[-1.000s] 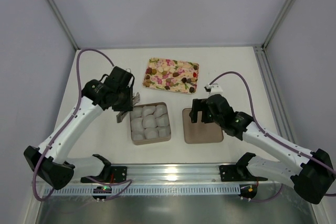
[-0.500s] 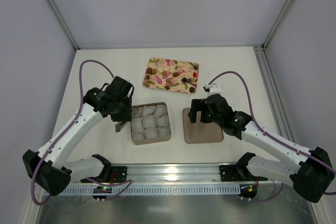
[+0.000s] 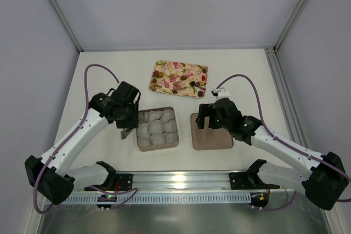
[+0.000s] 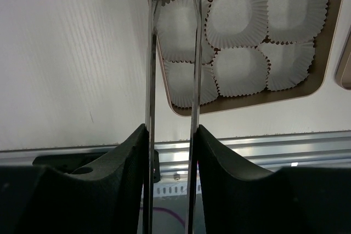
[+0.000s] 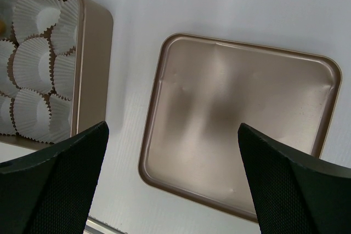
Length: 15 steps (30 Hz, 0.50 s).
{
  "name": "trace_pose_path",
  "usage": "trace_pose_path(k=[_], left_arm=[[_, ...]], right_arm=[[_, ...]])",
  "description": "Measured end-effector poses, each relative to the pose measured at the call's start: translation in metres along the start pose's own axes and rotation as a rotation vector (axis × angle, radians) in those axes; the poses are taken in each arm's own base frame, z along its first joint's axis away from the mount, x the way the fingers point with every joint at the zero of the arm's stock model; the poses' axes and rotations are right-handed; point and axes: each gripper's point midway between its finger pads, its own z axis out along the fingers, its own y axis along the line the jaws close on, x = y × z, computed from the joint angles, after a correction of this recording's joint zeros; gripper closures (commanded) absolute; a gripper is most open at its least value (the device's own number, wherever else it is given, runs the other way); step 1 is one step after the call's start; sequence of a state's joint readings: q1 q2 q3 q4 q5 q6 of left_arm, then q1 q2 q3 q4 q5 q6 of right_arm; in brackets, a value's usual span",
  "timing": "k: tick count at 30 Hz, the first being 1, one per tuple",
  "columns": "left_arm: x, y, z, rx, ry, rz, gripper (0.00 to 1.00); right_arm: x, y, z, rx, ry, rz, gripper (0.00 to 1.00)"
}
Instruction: Pack the chocolate
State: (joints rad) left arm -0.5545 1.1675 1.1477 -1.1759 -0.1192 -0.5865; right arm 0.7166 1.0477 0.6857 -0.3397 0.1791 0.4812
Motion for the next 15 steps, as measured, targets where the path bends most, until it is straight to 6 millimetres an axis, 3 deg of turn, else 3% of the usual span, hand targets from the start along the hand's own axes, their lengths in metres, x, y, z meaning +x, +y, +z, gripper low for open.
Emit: trace_pose_path(k=[11, 15], left_arm=[[-0.004, -0.002, 0.0, 0.008, -0.017, -0.01, 0.58], [-0.018, -0.012, -0.015, 0.045, -0.05, -0.014, 0.58]], right_arm=[[-0.001, 0.0, 0.0, -0.002, -0.002, 0.0, 0.0], [-0.001, 0.001, 0.0, -0.002, -0.003, 0.0, 0.0]])
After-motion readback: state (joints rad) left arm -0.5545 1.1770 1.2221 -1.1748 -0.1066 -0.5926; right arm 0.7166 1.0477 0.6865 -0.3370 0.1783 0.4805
